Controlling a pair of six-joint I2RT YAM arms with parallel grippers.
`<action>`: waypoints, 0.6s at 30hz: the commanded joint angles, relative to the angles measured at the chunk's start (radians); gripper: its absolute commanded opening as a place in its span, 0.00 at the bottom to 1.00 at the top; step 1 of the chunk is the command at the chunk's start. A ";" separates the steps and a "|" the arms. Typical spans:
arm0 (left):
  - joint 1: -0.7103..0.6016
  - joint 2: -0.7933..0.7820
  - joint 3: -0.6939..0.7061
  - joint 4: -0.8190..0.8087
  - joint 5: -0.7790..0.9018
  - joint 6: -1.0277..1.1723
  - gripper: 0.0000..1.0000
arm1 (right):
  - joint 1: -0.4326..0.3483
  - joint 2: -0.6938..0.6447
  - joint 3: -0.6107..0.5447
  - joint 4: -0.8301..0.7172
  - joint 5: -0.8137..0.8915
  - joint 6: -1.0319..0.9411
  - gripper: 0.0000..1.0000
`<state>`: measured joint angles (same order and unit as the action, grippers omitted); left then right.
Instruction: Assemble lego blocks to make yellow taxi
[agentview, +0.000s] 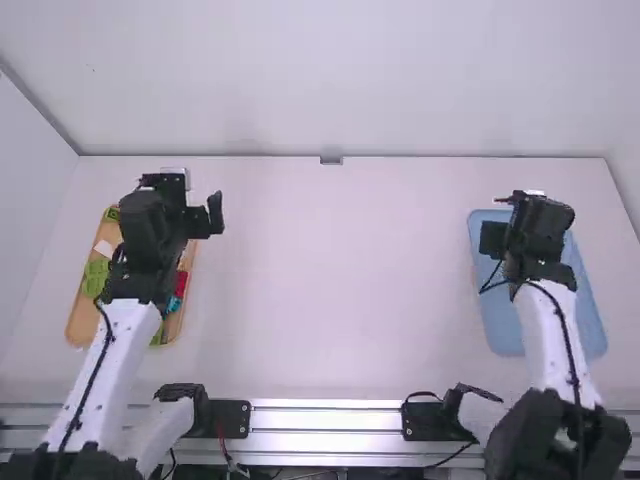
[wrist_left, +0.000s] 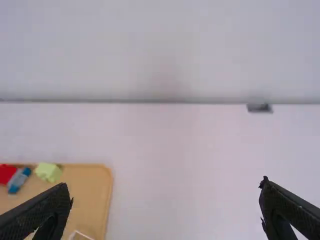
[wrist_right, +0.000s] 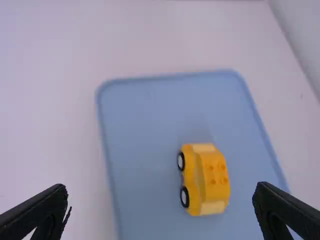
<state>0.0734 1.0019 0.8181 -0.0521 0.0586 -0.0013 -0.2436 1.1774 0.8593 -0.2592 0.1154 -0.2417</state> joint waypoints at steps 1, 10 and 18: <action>-0.013 -0.060 0.015 0.001 0.007 0.001 0.98 | 0.053 -0.072 0.000 -0.007 0.011 0.007 0.98; -0.073 -0.154 -0.079 0.052 -0.059 0.001 0.89 | 0.149 -0.168 -0.096 0.089 -0.084 0.103 0.89; -0.073 -0.290 -0.215 0.052 -0.059 0.001 0.75 | 0.244 -0.307 -0.236 0.228 -0.115 0.242 0.75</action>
<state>0.0017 0.7494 0.6250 -0.0036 0.0128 -0.0010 0.0006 0.9089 0.6540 -0.0452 0.0055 -0.0715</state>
